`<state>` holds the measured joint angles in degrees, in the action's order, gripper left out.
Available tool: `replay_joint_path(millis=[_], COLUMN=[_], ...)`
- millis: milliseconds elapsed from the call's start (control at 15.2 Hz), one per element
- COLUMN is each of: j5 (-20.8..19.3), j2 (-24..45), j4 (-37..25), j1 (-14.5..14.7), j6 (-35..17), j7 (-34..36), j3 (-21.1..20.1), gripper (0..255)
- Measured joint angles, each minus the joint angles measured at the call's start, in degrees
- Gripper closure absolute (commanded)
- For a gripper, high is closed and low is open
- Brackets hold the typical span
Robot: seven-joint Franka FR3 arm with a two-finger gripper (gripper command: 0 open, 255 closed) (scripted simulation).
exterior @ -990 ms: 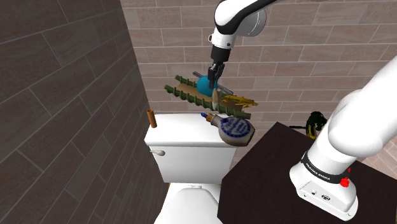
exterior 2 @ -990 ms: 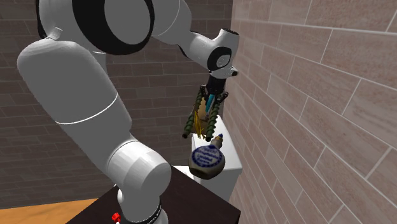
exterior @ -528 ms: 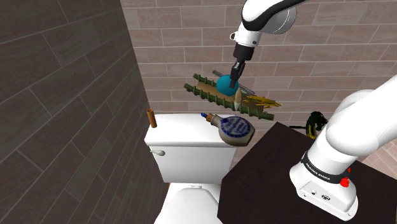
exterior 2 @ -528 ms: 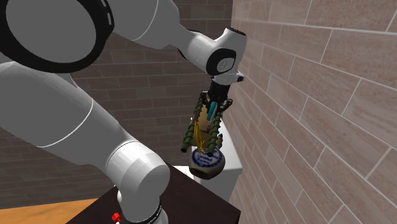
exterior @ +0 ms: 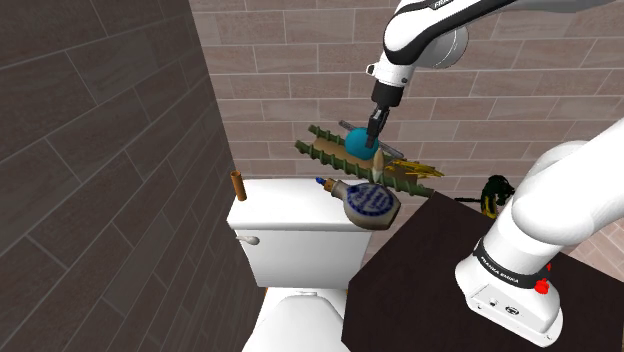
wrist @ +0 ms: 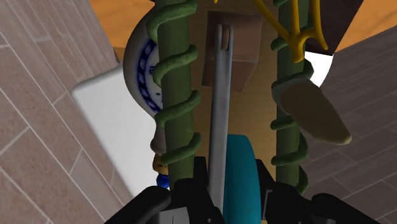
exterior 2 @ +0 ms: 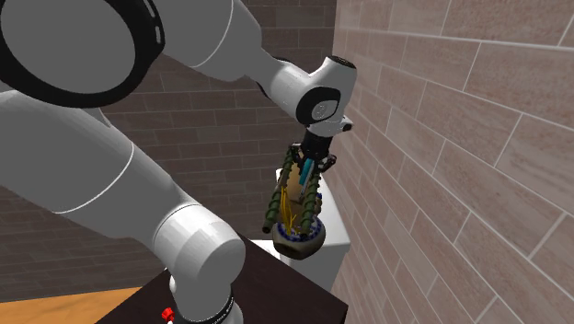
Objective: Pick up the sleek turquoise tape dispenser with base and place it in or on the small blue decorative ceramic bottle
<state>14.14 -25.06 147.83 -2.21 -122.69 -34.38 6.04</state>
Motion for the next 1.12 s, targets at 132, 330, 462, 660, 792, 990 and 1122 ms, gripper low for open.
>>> replay_joint_path(millis=[132, 330, 462, 660, 792, 990, 1122], j5=[0.3, 0.8, 1.3, 2.1, 2.2, 2.3, 2.3], j2=[0.5, 2.0, 2.9, 4.5, 4.9, 5.0, 5.0], j4=[1.2, 2.3, 3.0, 4.3, 4.5, 4.6, 4.6], j1=[0.1, 0.3, 0.5, 0.8, 0.9, 0.9, 0.9], j6=[-1.6, -4.1, -5.6, -8.5, -9.0, -9.3, -9.3], j7=[-0.5, -1.5, -1.9, -2.9, -3.2, -3.2, -3.2], j3=[0.1, 0.3, 0.4, 0.5, 0.6, 0.6, 0.6], gripper=[255, 255, 255, 255, 255, 255, 0])
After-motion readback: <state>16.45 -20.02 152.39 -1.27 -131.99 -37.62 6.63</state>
